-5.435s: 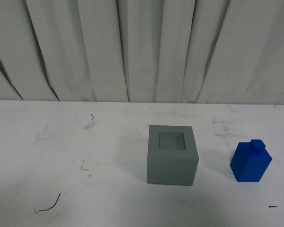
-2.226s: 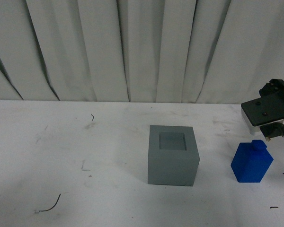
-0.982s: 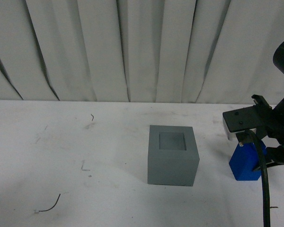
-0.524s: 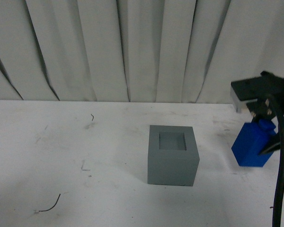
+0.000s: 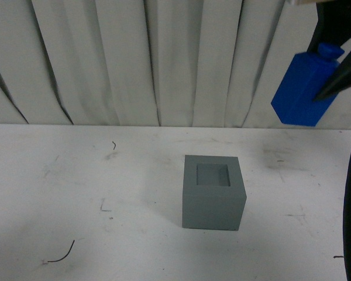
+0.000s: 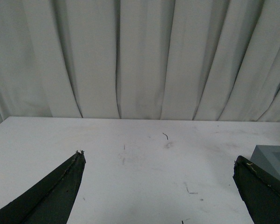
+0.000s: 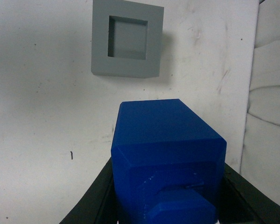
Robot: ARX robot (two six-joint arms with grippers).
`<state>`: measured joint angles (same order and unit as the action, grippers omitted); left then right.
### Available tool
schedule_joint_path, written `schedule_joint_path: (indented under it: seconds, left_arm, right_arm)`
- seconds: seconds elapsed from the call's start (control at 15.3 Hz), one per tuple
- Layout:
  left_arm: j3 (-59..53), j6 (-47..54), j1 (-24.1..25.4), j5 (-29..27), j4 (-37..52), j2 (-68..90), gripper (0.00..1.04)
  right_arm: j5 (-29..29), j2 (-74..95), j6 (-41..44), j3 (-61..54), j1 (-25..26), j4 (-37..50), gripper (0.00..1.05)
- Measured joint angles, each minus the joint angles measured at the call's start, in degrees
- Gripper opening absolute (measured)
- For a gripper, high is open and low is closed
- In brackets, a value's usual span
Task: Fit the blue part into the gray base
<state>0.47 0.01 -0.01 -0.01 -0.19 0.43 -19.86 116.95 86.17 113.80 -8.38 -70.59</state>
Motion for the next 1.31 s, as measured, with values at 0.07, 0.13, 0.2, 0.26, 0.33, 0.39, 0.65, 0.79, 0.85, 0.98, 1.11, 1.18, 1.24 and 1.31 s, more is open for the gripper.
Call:
schedule_joint_path:
  seconds: [0.07,0.13,0.2,0.26,0.33,0.39,0.65,0.79,0.85,0.98,1.11,1.18,1.24,1.31]
  left_arm:
    - [0.0,0.0,0.0,0.0,0.0,0.0,0.98]
    - [0.0,0.0,0.0,0.0,0.0,0.0,0.98]
    - [0.0,0.0,0.0,0.0,0.0,0.0,0.98]
    - [0.0,0.0,0.0,0.0,0.0,0.0,0.98]
    - [0.0,0.0,0.0,0.0,0.0,0.0,0.98]
    - [0.0,0.0,0.0,0.0,0.0,0.0,0.98]
    - [0.0,0.0,0.0,0.0,0.0,0.0,0.98]
    - [0.0,0.0,0.0,0.0,0.0,0.0,0.98]
    - [0.0,0.0,0.0,0.0,0.0,0.0,0.98]
    - [0.0,0.0,0.0,0.0,0.0,0.0,0.98]
    - [0.0,0.0,0.0,0.0,0.0,0.0,0.98]
    - [0.0,0.0,0.0,0.0,0.0,0.0,0.98]
    - [0.0,0.0,0.0,0.0,0.0,0.0,0.98]
    - [0.0,0.0,0.0,0.0,0.0,0.0,0.98]
  right_arm:
    - [0.0,0.0,-0.3,1.1,-0.4,-0.5,0.47]
    - [0.0,0.1,-0.8,1.2,-1.2,-0.5,0.47]
    - [-0.1,0.8,-1.6,1.2,-2.1,0.1,0.47]
    - [0.4,2.1,-3.0,0.4,-3.5,1.9,0.47]
    - [0.4,3.9,-4.7,-0.3,-4.5,3.3,0.47]
    - [0.3,4.7,-5.9,-0.5,-5.2,3.7,0.47]
    - [0.6,5.6,-10.2,-3.6,-10.0,6.8,0.47]
    - [1.6,5.9,-12.5,-7.7,-12.3,9.9,0.47]
    - [2.3,5.9,-13.0,-8.9,-12.2,11.8,0.47]
    - [2.6,5.9,-13.1,-9.0,-11.7,12.2,0.47]
    - [3.2,6.0,-13.1,-9.0,-11.4,12.6,0.47]
    - [3.4,6.1,-13.1,-9.0,-11.1,13.0,0.47]
    - [3.4,6.4,-13.1,-9.0,-10.8,13.0,0.47]
    - [3.5,6.6,-13.0,-9.1,-10.7,13.2,0.47]
